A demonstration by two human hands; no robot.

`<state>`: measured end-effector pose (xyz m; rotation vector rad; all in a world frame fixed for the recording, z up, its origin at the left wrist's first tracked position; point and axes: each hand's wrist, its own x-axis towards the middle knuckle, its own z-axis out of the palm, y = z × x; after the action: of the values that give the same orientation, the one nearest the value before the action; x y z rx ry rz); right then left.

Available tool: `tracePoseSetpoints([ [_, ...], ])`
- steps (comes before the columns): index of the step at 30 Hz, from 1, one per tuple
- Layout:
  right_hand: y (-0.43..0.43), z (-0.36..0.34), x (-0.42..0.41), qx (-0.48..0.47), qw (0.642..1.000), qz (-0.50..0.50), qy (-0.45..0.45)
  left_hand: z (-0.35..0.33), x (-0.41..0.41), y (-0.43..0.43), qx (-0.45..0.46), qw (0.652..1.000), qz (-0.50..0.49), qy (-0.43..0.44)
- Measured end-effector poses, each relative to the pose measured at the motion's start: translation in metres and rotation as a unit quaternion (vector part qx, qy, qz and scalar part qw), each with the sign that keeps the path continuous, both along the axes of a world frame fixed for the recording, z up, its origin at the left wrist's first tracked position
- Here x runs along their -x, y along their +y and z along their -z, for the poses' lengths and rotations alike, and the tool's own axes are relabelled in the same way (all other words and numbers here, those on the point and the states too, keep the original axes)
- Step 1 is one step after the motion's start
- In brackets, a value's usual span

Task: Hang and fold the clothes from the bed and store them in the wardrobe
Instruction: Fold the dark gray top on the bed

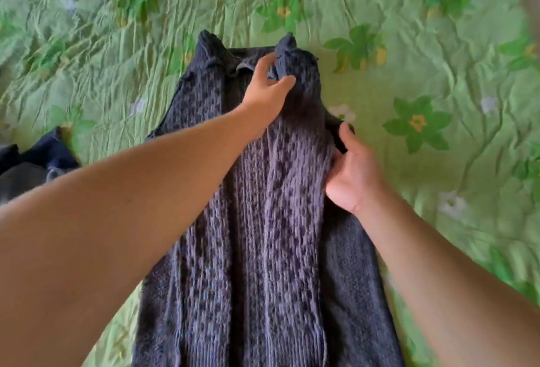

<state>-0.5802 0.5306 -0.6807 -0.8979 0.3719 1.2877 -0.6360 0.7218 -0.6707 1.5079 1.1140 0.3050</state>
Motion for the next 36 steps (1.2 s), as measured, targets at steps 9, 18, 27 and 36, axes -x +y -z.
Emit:
tracePoseSetpoints([
  [9,0.013,-0.007,-0.043,0.156,0.974,0.086,-0.14,0.001,-0.025,0.032,-0.02,0.997,0.058,0.054],
  [18,0.084,-0.015,-0.028,0.245,0.403,-0.306,-0.827,0.009,0.095,0.07,-0.414,0.832,0.159,0.333],
  [27,0.149,0.046,-0.054,0.232,0.268,-0.544,-0.76,0.051,0.107,0.114,-0.345,0.791,0.297,0.408],
  [36,0.066,0.024,0.033,0.255,0.32,-0.425,-0.808,0.038,0.176,0.016,-0.402,0.796,0.269,0.363],
])
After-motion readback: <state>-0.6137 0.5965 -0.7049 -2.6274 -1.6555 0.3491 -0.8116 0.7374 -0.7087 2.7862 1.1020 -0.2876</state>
